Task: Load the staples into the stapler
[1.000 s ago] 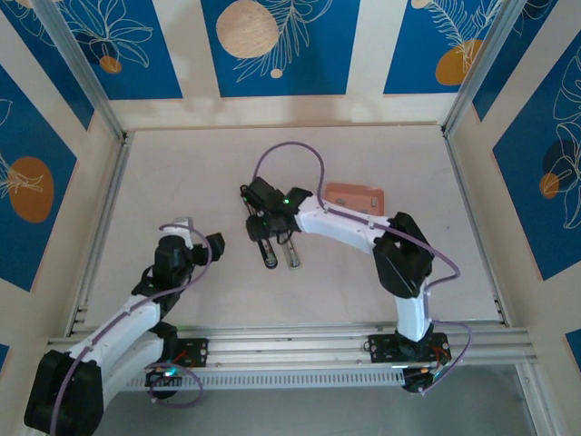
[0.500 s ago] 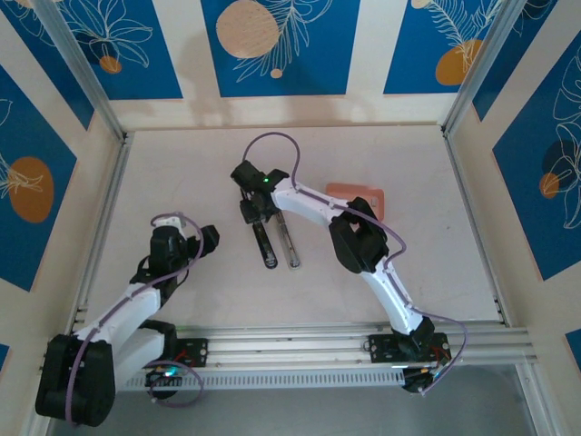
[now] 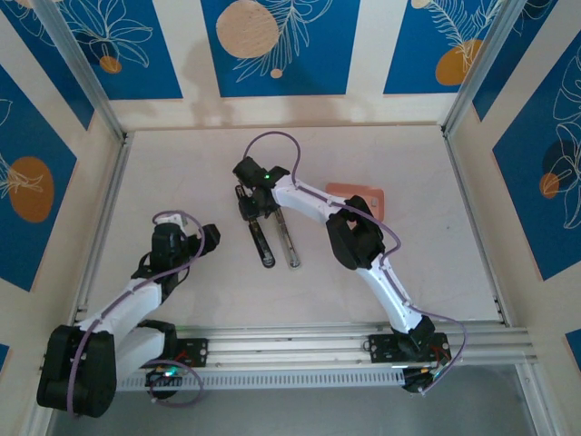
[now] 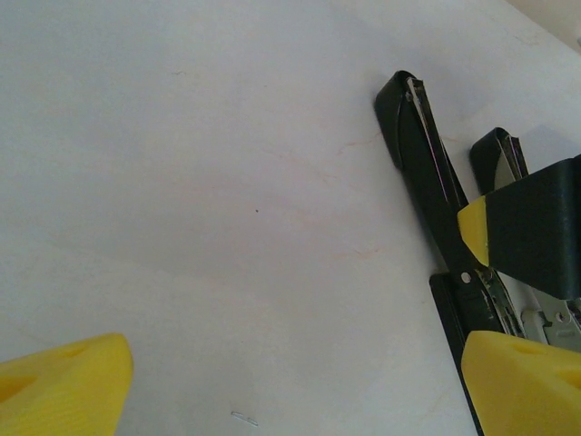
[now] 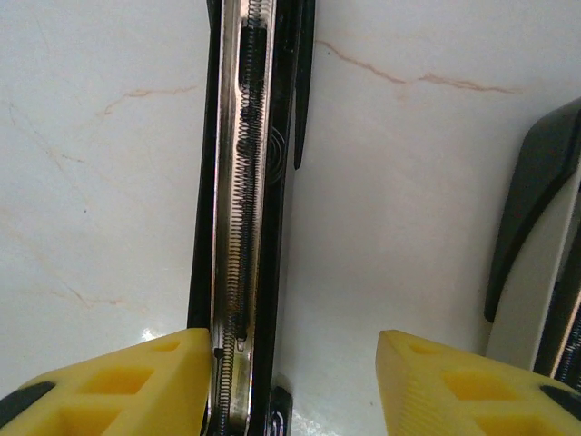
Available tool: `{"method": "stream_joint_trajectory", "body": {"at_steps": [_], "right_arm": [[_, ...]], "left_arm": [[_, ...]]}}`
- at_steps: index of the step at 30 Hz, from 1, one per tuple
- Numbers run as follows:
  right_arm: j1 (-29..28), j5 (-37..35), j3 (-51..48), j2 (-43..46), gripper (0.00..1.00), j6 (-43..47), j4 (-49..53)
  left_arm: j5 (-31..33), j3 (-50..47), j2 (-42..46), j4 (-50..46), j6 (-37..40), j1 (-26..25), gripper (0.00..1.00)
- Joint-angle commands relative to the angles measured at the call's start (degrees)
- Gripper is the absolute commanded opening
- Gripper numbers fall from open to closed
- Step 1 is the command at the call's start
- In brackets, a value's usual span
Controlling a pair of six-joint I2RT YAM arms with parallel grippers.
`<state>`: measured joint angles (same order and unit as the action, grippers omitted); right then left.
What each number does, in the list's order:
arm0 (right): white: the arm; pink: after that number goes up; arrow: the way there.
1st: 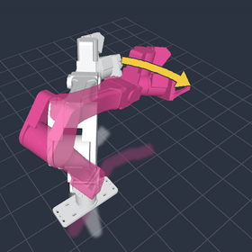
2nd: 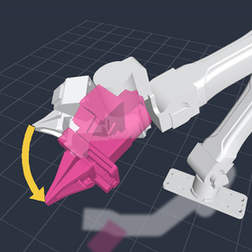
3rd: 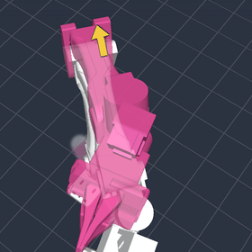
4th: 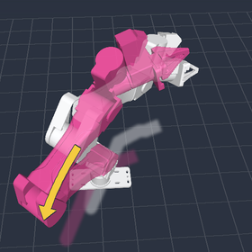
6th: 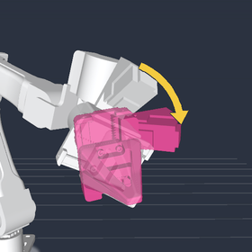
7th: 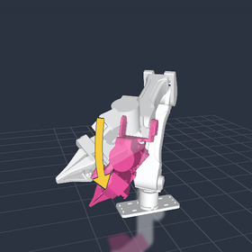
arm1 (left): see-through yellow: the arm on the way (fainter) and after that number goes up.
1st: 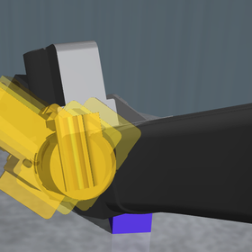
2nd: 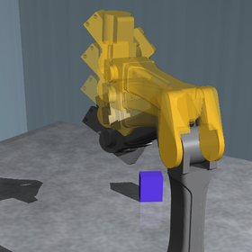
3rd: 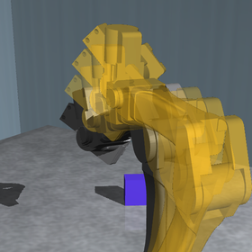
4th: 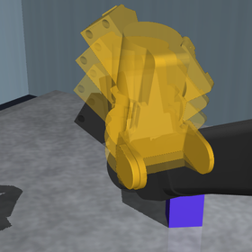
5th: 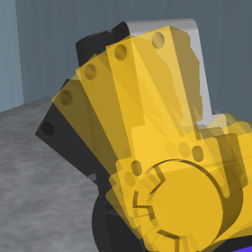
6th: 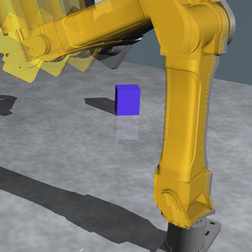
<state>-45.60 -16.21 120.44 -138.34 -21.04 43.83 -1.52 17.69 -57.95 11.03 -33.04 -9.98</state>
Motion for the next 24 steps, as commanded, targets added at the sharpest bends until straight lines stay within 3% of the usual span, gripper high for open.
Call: {"method": "stream_joint_trajectory", "body": {"at_steps": [1, 15, 24], "right_arm": [[0.1, 1.8, 1.4, -1.7, 0.51, 0.9, 0.4], [-2.4, -1.3, -4.1, 7.3, 0.51, 2.7, -5.7], [-2.3, -2.3, 3.5, 0.0, 0.52, 3.4, -0.7]], "left_arm": [[-1.2, 2.1, -0.2, -0.5, 0.3, 0.7, 0.93], [-2.4, 2.6, 0.7, -2.7, -2.2, 0.7, 0.93], [-2.9, 2.7, 0.9, -3.5, -3.2, 0.8, 0.93]]}}
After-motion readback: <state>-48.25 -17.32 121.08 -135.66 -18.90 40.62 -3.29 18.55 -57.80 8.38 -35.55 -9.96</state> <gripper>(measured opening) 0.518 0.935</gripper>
